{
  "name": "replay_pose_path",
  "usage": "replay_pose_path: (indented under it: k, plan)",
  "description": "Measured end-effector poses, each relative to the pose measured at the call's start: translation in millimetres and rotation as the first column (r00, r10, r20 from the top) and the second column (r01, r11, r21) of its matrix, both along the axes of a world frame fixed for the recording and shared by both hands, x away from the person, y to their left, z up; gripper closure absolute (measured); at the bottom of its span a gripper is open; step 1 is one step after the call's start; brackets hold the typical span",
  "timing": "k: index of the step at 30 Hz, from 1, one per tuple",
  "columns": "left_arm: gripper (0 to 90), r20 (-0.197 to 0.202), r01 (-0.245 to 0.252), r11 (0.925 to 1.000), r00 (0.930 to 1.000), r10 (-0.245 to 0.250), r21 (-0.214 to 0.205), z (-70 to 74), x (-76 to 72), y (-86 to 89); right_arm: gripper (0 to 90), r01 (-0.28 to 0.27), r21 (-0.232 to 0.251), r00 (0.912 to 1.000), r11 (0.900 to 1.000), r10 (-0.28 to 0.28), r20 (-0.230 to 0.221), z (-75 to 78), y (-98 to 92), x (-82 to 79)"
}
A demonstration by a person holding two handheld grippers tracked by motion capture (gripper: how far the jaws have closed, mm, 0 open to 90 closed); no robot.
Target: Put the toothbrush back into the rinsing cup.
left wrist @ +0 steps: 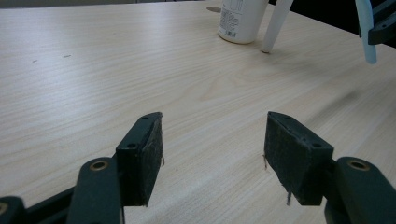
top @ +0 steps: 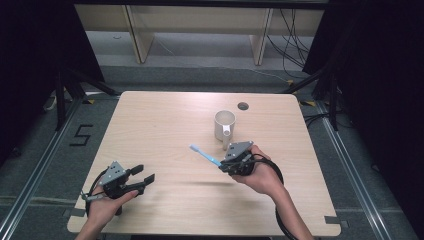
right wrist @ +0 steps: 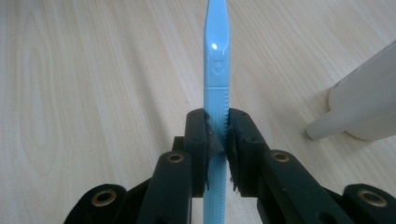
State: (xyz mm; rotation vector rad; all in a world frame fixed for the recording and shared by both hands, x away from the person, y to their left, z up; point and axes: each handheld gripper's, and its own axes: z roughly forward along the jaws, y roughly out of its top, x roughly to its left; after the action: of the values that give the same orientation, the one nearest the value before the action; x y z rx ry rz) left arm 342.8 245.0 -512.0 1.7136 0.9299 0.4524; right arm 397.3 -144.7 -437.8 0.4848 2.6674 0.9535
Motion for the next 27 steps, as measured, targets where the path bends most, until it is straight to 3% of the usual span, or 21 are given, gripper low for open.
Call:
replay_pose_path:
  k: [5, 6, 11, 14, 21, 22, 25, 26, 27]
  plan:
    - [36.7, 0.000, 0.001, 1.0000, 1.0000, -0.001, -0.001, 0.0, 0.0, 0.2, 79.2, 0.031, 0.045, 0.9995, 0.9985, -0.031, -0.006, -1.8, -3.3, -3.5]
    - [36.8, 0.000, 0.000, 1.0000, 1.0000, 0.000, 0.000, 0.0, 0.2, 0.5, 79.3, 0.026, 0.090, 0.9996, 0.9956, -0.027, 0.003, -3.2, -4.5, -5.5]
    - [36.8, 0.000, 0.001, 1.0000, 1.0000, -0.001, 0.002, -0.1, 0.1, 0.0, 79.3, 0.024, 0.134, 0.9985, 0.9906, -0.030, 0.045, -3.9, -7.6, -6.2]
    - [36.7, -0.007, -0.006, 0.9999, 1.0000, 0.006, 0.013, 0.3, -0.7, -0.2, 79.3, 0.040, 0.189, 0.9967, 0.9811, -0.052, 0.062, -2.9, -11.0, -6.4]
    - [36.8, -0.007, -0.009, 0.9999, 0.9999, 0.009, 0.011, 0.7, -1.0, 1.1, 79.3, 0.073, 0.234, 0.9935, 0.9694, -0.092, 0.068, -7.7, -14.0, -6.9]
    - [36.8, -0.007, -0.008, 0.9999, 0.9999, 0.008, 0.013, 0.6, -1.0, 1.2, 79.3, 0.087, 0.254, 0.9917, 0.9632, -0.108, 0.070, -9.7, -14.5, -7.5]
    - [36.7, -0.003, -0.006, 1.0000, 1.0000, 0.006, 0.006, 0.3, -0.6, 1.0, 79.3, 0.082, 0.275, 0.9900, 0.9581, -0.110, 0.088, -11.1, -15.3, -6.9]
    - [36.8, -0.005, -0.009, 0.9999, 0.9999, 0.009, 0.010, 0.7, -1.0, 1.1, 79.3, 0.099, 0.301, 0.9879, 0.9486, -0.130, 0.085, -12.7, -15.7, -7.6]
    - [36.8, -0.005, -0.009, 0.9999, 0.9999, 0.009, 0.010, 0.7, -1.0, 1.1, 79.3, 0.099, 0.301, 0.9879, 0.9486, -0.130, 0.085, -12.7, -15.7, -7.6]
